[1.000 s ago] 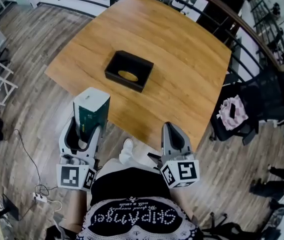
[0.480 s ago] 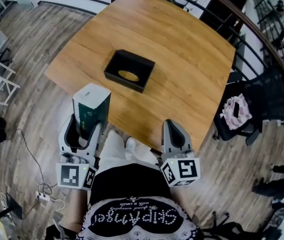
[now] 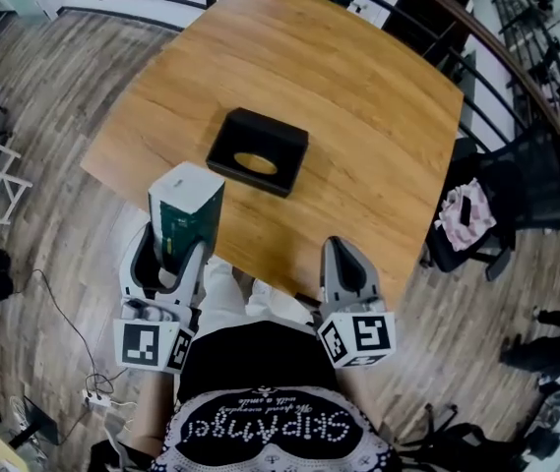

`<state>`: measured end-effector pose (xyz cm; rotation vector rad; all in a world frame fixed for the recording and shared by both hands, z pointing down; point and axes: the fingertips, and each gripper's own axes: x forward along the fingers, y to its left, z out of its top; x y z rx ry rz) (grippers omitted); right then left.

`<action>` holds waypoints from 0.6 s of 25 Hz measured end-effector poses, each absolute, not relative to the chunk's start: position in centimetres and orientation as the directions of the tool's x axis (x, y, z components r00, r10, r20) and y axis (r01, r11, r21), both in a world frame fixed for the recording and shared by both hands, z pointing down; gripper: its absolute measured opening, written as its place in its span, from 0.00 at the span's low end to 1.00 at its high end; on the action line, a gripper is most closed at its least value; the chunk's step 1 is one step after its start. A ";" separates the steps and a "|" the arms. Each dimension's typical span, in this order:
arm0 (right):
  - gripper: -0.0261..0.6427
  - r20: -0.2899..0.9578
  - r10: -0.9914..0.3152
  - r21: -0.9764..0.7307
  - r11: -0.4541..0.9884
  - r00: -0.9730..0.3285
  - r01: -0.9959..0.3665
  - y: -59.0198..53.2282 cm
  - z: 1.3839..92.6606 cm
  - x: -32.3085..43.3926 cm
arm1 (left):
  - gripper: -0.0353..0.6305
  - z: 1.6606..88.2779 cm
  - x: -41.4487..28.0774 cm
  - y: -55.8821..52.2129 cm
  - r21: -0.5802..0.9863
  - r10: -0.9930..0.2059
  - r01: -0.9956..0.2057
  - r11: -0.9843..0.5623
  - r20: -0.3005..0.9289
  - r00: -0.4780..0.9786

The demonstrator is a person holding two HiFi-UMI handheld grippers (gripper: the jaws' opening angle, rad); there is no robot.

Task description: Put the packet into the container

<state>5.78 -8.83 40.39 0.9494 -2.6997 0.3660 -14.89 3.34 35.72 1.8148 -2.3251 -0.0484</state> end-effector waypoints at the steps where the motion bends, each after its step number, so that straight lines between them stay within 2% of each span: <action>1: 0.10 0.322 -0.581 -0.151 0.748 -0.747 -0.647 -9.1 40.4 5.1 | 0.57 35.7 -15.7 2.8 0.144 -0.967 -0.961 0.237 0.131 -0.219; 15: 0.09 0.339 -0.729 -0.136 0.588 -0.595 -0.798 -12.1 40.2 -2.5 | 0.57 35.9 -25.4 -5.4 0.132 -0.991 -0.991 0.007 0.131 0.010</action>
